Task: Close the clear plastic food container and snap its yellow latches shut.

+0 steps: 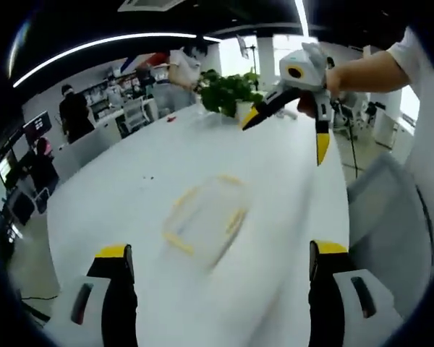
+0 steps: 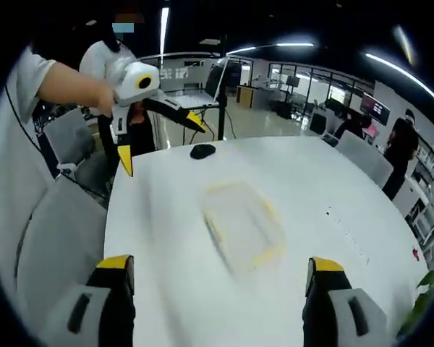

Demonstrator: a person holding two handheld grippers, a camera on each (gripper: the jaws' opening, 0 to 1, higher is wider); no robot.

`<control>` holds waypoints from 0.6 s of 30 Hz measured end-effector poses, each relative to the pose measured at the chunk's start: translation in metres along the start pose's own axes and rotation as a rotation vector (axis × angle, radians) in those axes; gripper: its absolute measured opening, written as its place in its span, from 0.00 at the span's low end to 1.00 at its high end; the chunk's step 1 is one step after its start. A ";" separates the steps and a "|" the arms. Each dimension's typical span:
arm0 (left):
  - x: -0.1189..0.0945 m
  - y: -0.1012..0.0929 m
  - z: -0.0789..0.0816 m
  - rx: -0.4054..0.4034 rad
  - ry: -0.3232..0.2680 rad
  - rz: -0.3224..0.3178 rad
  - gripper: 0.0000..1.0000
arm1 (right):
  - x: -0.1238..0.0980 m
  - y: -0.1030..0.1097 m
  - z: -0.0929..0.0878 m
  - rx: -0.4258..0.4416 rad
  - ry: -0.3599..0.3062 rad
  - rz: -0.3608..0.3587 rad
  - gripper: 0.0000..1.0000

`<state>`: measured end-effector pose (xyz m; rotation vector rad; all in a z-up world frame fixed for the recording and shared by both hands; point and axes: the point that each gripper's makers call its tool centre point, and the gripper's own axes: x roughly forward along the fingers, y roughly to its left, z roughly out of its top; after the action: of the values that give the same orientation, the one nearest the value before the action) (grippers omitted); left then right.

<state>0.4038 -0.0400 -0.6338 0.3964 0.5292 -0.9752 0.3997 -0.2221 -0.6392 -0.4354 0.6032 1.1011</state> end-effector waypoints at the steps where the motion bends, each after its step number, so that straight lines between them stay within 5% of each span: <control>1: -0.004 -0.004 -0.002 -0.010 -0.007 0.005 0.99 | -0.003 0.003 -0.001 0.005 -0.006 -0.002 0.99; 18: -0.044 -0.059 -0.011 -0.088 -0.084 0.074 0.99 | -0.056 0.051 -0.012 0.085 -0.154 -0.116 0.99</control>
<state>0.3302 -0.0344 -0.6214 0.2929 0.4766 -0.8899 0.3324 -0.2484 -0.6136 -0.3050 0.4811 0.9845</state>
